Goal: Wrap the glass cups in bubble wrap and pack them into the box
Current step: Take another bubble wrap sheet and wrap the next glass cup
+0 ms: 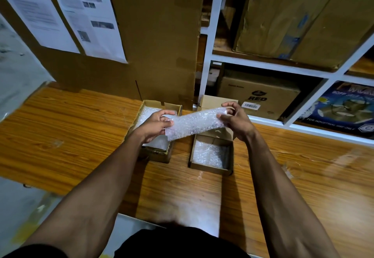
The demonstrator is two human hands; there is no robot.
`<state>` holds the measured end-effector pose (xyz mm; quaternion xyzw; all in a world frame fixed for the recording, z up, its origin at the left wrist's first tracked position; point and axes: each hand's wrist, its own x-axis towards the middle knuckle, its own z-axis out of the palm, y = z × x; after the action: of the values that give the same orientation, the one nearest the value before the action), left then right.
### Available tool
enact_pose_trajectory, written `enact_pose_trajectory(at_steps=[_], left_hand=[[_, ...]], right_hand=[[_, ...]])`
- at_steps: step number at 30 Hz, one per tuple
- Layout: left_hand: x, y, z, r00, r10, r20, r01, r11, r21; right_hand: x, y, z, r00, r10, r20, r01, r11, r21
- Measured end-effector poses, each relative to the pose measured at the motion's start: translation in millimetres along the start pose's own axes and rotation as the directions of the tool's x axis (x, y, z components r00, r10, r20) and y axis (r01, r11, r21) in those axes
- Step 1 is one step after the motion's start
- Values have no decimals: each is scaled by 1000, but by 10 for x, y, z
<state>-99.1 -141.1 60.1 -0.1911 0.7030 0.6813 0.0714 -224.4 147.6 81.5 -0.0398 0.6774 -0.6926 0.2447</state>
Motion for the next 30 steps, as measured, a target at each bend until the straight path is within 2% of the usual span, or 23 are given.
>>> enact_pose_trajectory(at_steps=[4,7,10,13,16,19,21,23,25,30], left_hand=[[-31,55,16,996,-48,76,36,988,151],[-25,118,74,984,-62,169,21,971,236],[-49,237,233,964,-31,263,-15,985,171],[-12,288,392,955,34,295,-58,996,71],[37,279,493,960,113,254,-131,990,51],[40,272,531,971,154,186,-156,988,1],[48,260,547,975,165,146,-160,986,-45],[58,246,578,979,173,106,-165,983,-79],[59,233,617,981,180,66,-174,981,-90],[80,187,661,984,178,23,-175,980,-94]], right_hand=[[-7,-89,45,999,-23,38,22,1000,20],[-20,-165,91,992,-18,121,17,1000,8],[-48,-227,183,979,-12,202,14,1000,-10],[-86,-288,272,968,-19,252,27,999,-30],[-78,-289,313,978,-42,203,40,999,14],[-70,-234,312,996,-25,91,4,976,218],[-115,-149,312,988,26,151,-70,954,293],[-178,-52,333,970,84,230,-132,971,201],[-228,31,394,964,111,242,-126,991,46],[-211,105,498,993,17,114,-17,1000,4]])
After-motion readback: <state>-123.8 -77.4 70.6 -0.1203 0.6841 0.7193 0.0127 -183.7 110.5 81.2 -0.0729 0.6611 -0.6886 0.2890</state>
